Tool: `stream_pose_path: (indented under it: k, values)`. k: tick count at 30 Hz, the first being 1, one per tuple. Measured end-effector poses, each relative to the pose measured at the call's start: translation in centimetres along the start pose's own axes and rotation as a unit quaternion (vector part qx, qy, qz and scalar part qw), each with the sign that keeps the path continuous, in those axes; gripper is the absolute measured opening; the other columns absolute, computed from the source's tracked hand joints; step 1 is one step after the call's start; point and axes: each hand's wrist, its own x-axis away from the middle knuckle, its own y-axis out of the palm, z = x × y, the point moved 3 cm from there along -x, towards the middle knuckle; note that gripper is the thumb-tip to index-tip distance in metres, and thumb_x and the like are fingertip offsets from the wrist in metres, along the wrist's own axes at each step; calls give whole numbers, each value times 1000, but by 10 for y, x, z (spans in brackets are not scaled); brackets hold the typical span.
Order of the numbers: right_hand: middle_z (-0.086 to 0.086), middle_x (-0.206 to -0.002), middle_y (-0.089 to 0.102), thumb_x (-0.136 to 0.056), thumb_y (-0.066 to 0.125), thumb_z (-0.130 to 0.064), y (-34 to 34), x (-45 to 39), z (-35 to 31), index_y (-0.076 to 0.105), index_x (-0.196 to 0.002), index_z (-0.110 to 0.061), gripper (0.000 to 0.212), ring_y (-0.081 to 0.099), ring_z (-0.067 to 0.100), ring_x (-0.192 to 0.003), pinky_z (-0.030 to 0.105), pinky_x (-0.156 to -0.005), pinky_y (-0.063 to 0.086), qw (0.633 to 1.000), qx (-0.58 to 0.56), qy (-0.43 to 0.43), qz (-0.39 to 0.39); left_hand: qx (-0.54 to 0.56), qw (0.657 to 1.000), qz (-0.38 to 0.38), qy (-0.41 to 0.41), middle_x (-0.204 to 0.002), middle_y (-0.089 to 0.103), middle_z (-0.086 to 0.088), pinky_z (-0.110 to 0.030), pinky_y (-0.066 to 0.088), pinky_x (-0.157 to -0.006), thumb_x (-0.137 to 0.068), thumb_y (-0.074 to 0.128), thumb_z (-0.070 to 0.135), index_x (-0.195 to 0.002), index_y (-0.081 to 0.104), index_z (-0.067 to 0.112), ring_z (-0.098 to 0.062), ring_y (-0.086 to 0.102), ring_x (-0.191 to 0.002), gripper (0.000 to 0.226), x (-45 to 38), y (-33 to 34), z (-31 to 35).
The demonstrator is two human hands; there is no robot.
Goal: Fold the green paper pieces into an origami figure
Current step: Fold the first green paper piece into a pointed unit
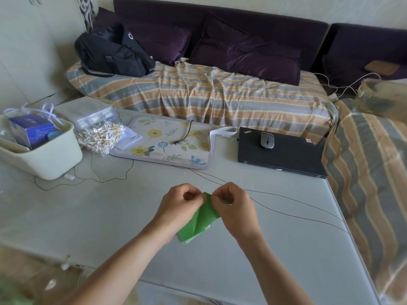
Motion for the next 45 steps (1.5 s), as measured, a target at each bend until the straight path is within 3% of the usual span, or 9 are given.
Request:
stream_pose_path:
  k: [6, 10, 16, 21, 27, 30, 37, 41, 45]
  values:
    - [-11, -74, 67, -83, 71, -8, 7, 5, -8, 67, -77, -17, 12, 62, 8, -72, 12, -63, 44, 991, 62, -115, -1, 66, 997, -1, -37, -86, 72, 3, -23, 49, -58, -89, 68, 26, -87, 72, 22, -15, 68, -83, 6, 2, -1, 0]
    - [-12, -83, 74, -94, 64, -20, 9, 5, -8, 76, -85, -21, 15, 68, 4, -80, 15, -71, 54, 997, 19, -68, -30, 84, 996, 17, -35, -88, 73, 4, -23, 50, -57, -92, 65, 24, -90, 73, 23, -12, 68, -83, 9, 3, -4, 3]
    - [-13, -83, 74, -86, 65, -3, 7, 2, -2, 73, -88, -22, 21, 67, 0, -78, 11, -71, 51, 999, 11, -37, -31, 75, 997, 0, -28, -86, 73, 6, -25, 50, -61, -91, 67, 29, -90, 74, 25, -12, 67, -82, 8, 3, -2, 4]
    - [-6, -81, 73, -86, 73, -10, 5, -1, 5, 69, -90, -20, 11, 66, 2, -73, 12, -65, 49, 999, -42, 10, -13, 117, 991, -32, -49, -84, 76, -1, -27, 58, -62, -101, 52, 38, -95, 72, 14, -15, 72, -76, 32, 6, -1, 10]
    - [-3, -76, 73, -84, 74, -11, 4, -4, 9, 69, -87, -20, 11, 66, 9, -69, 14, -60, 48, 995, -86, 48, -14, 119, 991, -52, -33, -87, 74, -8, -31, 62, -67, -94, 61, 6, -94, 73, 14, -17, 74, -79, 14, 5, 2, 7]
    - [1, -77, 74, -84, 75, -11, 2, -4, 9, 71, -86, -19, 10, 67, 12, -69, 21, -63, 50, 992, -111, 50, -24, 120, 991, -52, -20, -97, 72, -16, -35, 63, -69, -93, 67, 6, -95, 73, 13, -26, 75, -87, 9, 4, 2, 4]
    - [6, -79, 76, -91, 69, -13, 4, -3, 6, 75, -87, -16, 8, 70, 20, -74, 43, -80, 60, 986, -152, 57, -48, 109, 993, -31, -19, -95, 73, -12, -36, 64, -72, -92, 67, 8, -94, 73, 15, -26, 75, -86, 10, -1, 1, 0]
    - [8, -84, 76, -92, 71, -32, 8, 0, 6, 75, -88, -15, 18, 70, 19, -76, 37, -77, 59, 985, -124, 80, -92, 133, 991, -16, -28, -94, 72, -13, -36, 64, -73, -92, 65, 6, -98, 70, 12, -25, 75, -86, 9, -1, 0, 2]
    - [13, -76, 76, -90, 73, -17, 11, 1, 9, 76, -83, -13, 9, 63, 15, -64, 33, -69, 53, 987, -96, 74, -107, 138, 990, -10, -32, -85, 73, -2, -37, 63, -76, -91, 67, 10, -97, 71, 13, -19, 72, -80, 7, -1, -2, 2]
